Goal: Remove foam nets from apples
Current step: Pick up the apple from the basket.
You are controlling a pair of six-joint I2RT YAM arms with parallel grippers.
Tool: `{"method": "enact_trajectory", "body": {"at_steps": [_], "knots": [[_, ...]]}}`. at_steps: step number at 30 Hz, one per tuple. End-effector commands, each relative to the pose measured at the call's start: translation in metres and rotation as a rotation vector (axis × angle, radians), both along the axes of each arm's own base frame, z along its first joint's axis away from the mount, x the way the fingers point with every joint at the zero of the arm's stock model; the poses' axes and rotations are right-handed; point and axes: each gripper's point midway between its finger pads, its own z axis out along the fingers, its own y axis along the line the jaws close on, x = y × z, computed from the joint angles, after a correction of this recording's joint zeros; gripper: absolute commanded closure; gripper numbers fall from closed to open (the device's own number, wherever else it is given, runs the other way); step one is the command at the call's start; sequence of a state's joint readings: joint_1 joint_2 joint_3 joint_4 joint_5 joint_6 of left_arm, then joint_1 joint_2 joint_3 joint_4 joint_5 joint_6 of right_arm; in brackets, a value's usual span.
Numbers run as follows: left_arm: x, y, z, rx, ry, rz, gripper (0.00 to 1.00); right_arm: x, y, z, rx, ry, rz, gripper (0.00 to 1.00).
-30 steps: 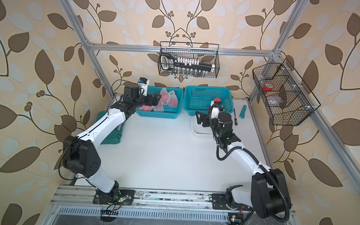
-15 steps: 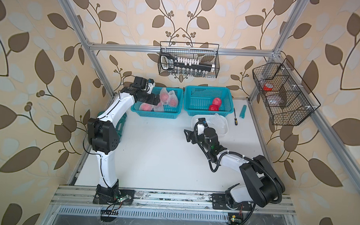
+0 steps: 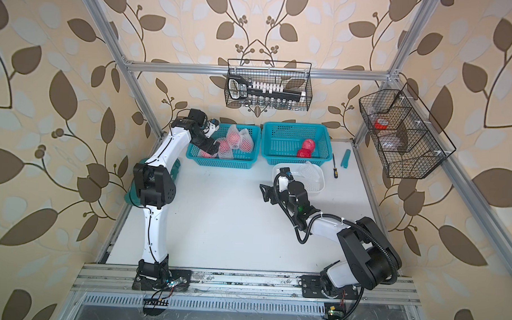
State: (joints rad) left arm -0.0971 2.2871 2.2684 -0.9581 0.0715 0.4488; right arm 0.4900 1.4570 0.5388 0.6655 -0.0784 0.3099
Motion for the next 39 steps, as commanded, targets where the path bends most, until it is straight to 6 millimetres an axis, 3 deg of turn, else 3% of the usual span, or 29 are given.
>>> {"method": "enact_trajectory", "body": {"at_steps": [1, 22, 39], "knots": [[0.006, 0.003, -0.001, 0.002, 0.000, -0.049, 0.01, 0.004, 0.008, 0.016, 0.029, -0.037, 0.018, 0.08], [0.051, 0.003, -0.046, 0.012, -0.050, -0.076, 0.01, 0.005, 0.008, 0.016, 0.031, -0.027, 0.017, 0.08], [0.054, 0.011, -0.084, 0.033, -0.004, -0.069, 0.04, 0.005, 0.005, 0.016, 0.018, -0.028, -0.002, 0.07]]}}
